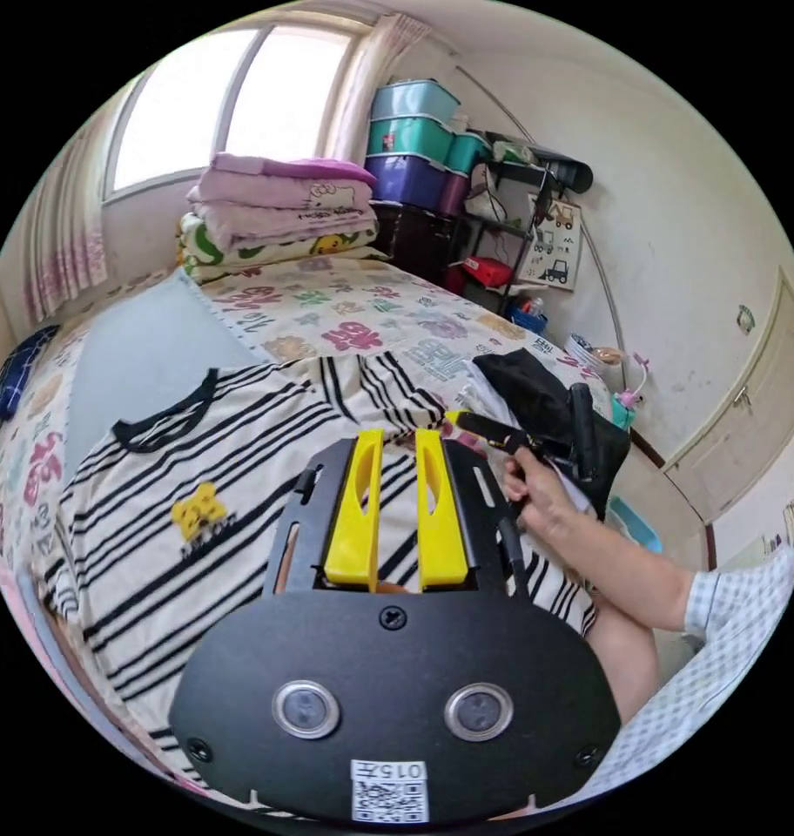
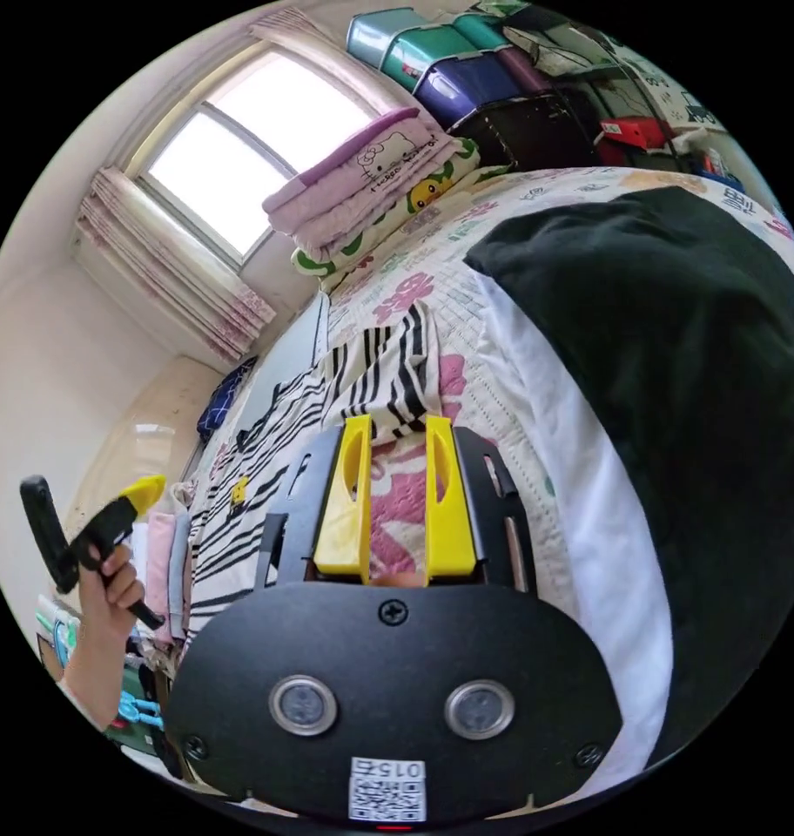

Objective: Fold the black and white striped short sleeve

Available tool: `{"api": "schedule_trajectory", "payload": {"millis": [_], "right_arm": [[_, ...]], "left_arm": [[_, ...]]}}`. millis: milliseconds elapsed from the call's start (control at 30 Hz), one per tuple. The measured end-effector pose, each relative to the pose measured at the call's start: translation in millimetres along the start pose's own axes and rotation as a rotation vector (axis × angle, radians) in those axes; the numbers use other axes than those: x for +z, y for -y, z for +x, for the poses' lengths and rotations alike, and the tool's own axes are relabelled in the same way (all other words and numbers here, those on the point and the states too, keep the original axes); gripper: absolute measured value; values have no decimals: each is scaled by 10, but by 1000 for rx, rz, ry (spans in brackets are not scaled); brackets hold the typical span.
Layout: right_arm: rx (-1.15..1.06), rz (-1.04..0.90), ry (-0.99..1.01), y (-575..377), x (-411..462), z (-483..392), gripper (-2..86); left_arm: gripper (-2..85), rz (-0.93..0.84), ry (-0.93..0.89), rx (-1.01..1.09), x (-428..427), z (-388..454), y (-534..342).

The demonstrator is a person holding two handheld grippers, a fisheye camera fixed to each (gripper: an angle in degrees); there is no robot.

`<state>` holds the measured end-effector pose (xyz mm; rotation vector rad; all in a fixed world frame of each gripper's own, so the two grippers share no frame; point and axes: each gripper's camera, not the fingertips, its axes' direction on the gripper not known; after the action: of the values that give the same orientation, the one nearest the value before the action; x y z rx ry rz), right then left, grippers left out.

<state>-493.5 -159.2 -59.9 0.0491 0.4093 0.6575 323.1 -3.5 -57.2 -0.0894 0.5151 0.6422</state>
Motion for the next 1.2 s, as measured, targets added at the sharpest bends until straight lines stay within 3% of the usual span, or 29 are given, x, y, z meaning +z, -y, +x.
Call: {"api": "schedule_trajectory", "payload": {"millis": [100, 200, 333, 567, 700, 767, 967, 1067, 1200], "right_arm": [[107, 20, 121, -21, 112, 361, 66], [116, -2, 120, 9, 218, 417, 41], [-11, -56, 19, 22, 399, 167, 17], [-40, -43, -23, -15, 517, 169, -1], [-36, -45, -20, -4, 567, 234, -3], [-33, -45, -10, 3, 571, 271, -3], [-85, 129, 69, -94, 107, 248, -4], [-214, 80, 251, -57, -94, -140, -3], [-477, -130, 219, -251, 97, -808, -2]], "left_arm": [[70, -145, -31, -10, 752, 5, 691], [71, -189, 52, -35, 1354, 9, 1170], [74, -120, 39, -178, 1865, -30, 1628], [92, -126, 150, -214, 2629, -63, 1934], [44, -108, 180, -271, 2792, -202, 1914], [27, -101, 141, -273, 2745, -282, 1912], [6, 169, 125, -257, 1677, -569, 1613], [3, 248, 134, -274, 949, -859, 1260], [0, 210, 188, -274, 148, -1261, 576]]}}
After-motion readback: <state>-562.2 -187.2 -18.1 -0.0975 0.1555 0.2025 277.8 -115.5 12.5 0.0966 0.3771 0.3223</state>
